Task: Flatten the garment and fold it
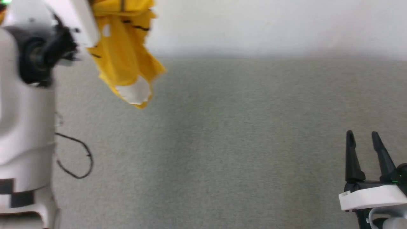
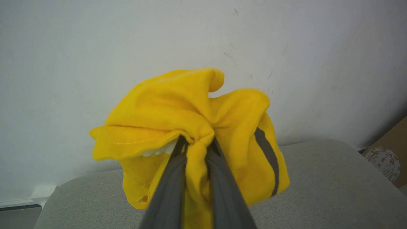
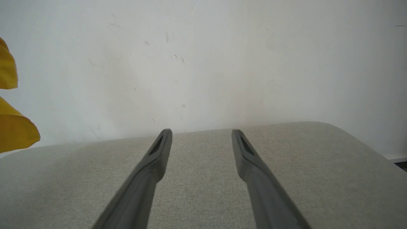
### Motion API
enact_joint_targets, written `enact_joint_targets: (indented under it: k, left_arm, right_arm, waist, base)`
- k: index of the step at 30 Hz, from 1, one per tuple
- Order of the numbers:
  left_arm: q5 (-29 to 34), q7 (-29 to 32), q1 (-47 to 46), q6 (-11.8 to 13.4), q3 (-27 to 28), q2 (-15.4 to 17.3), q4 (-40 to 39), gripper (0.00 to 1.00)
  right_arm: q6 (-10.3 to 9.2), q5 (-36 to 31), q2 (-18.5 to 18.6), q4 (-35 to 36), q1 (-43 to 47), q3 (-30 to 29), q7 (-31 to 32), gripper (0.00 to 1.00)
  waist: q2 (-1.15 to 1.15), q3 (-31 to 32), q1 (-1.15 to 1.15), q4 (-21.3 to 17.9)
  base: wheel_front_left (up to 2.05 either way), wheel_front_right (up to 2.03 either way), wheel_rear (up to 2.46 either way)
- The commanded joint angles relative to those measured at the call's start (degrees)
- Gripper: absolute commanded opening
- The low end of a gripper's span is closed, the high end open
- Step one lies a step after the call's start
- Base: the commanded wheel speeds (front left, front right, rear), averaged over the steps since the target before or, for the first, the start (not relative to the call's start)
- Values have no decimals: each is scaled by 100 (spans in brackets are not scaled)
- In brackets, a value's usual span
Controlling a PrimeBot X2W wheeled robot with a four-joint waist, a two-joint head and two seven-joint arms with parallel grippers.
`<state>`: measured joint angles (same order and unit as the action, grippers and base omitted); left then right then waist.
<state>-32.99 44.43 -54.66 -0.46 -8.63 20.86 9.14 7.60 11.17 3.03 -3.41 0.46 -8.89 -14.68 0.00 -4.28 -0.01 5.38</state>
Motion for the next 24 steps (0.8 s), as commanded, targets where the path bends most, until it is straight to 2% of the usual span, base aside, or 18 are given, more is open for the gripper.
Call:
enact_joint_targets:
  k: [1,6,11,14,19,24]
  left_arm:
    - [-66,7,-90,7,-63,-142,-92,0]
    - [-124,-8,173,105,-490,-732,-507,0]
    - [-148,5,887,230,-1019,-1232,-832,0]
    - [-84,-191,1339,206,-1353,-1416,-882,0]
    - [151,-868,1971,222,-1810,-1605,-343,0]
    - [438,-1570,2325,393,-2167,-1712,837,0]
  right_arm:
    - [-11,38,-14,28,75,-34,-30,100]
    - [-11,48,-14,82,141,-211,-30,100]
    - [-11,86,-14,178,135,-301,-31,100]
    - [-11,112,-15,219,75,-313,-31,100]
    - [-11,168,-15,216,-102,-206,-31,100]
    - [-11,196,-15,159,-261,-62,-31,100]
  waist:
    - [0,270,1,-311]
    - [0,305,1,-519]
    - [0,74,1,-714]
    - [0,-132,1,-798]
    - [0,-420,1,-987]
    - [0,-624,1,-1156]
  base:
    - [0,0,0]
    - [0,0,0]
    - [0,0,0]
    - [0,0,0]
    - [0,0,0]
    - [0,0,0]
